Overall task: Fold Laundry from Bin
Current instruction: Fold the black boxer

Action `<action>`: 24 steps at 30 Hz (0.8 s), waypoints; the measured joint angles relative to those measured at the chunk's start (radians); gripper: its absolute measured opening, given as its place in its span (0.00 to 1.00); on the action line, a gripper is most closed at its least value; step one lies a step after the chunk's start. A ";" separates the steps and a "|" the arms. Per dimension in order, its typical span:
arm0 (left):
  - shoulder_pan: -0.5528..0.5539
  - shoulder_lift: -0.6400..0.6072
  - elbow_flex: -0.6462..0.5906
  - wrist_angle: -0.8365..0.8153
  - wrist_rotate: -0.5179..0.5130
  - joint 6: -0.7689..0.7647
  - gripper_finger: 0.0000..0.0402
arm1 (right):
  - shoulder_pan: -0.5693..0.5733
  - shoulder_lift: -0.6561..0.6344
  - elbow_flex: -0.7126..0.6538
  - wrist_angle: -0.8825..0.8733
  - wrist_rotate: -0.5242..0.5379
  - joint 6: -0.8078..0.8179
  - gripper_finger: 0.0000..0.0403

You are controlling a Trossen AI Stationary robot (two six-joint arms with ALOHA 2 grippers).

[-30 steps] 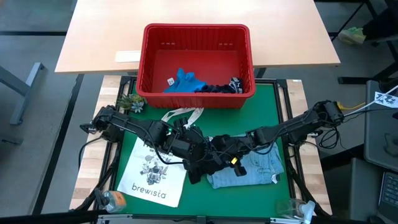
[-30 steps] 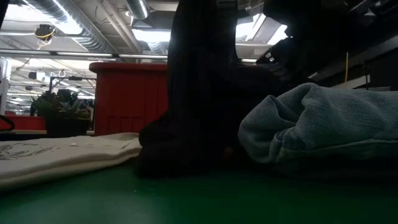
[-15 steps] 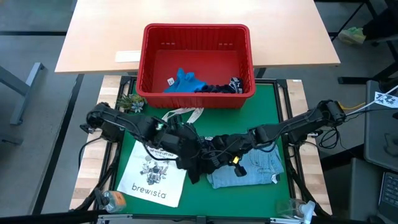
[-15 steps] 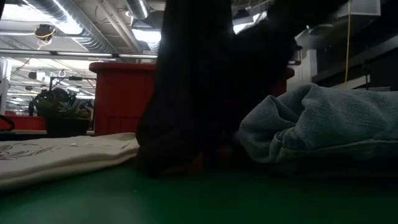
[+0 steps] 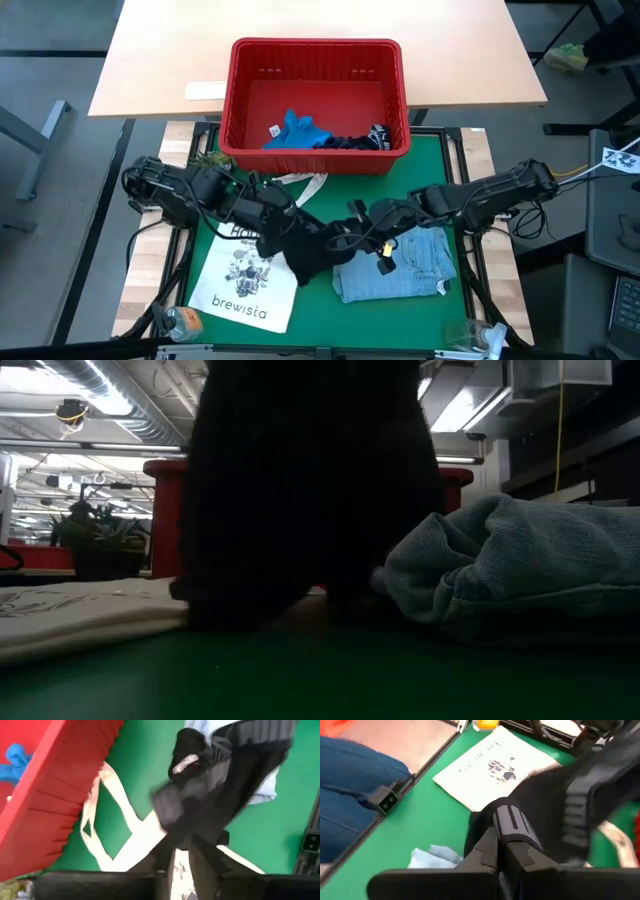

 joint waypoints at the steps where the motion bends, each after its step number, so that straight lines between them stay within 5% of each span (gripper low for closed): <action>1: 0.006 0.000 -0.005 0.007 0.000 0.003 0.16 | 0.000 0.000 0.015 -0.020 0.009 -0.012 0.02; 6: 0.030 0.004 -0.011 0.007 0.019 -0.003 0.27 | 0.000 0.000 0.088 -0.095 0.082 -0.070 0.01; 15: -0.073 0.008 -0.043 0.010 0.030 -0.103 0.28 | 0.000 -0.003 0.216 -0.292 0.279 -0.139 0.01; 24: -0.241 0.010 -0.374 0.185 -0.142 -0.468 0.28 | 0.000 -0.004 0.222 -0.359 0.302 -0.139 0.01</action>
